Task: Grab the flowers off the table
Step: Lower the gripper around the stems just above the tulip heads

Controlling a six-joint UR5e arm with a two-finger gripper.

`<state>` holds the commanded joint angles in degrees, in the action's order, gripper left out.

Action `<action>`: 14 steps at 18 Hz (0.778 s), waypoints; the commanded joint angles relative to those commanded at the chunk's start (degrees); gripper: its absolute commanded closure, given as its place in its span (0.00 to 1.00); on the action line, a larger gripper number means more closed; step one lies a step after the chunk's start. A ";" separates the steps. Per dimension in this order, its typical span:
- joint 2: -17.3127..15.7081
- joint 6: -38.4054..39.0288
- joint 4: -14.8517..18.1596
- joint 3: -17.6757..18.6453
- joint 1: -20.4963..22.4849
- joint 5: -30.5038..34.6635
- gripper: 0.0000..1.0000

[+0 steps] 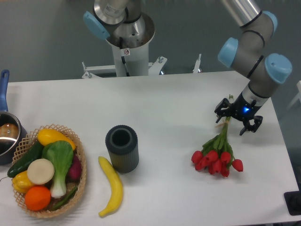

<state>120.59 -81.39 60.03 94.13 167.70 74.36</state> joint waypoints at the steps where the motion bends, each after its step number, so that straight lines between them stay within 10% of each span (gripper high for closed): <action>1: 0.00 0.00 -0.18 0.00 -0.09 0.00 0.04; 7: 0.53 -0.26 -0.27 -0.62 -0.09 0.09 0.32; 14: 0.79 -0.26 -0.36 -0.62 -0.09 0.09 0.33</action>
<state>121.38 -81.65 59.68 93.52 167.61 74.44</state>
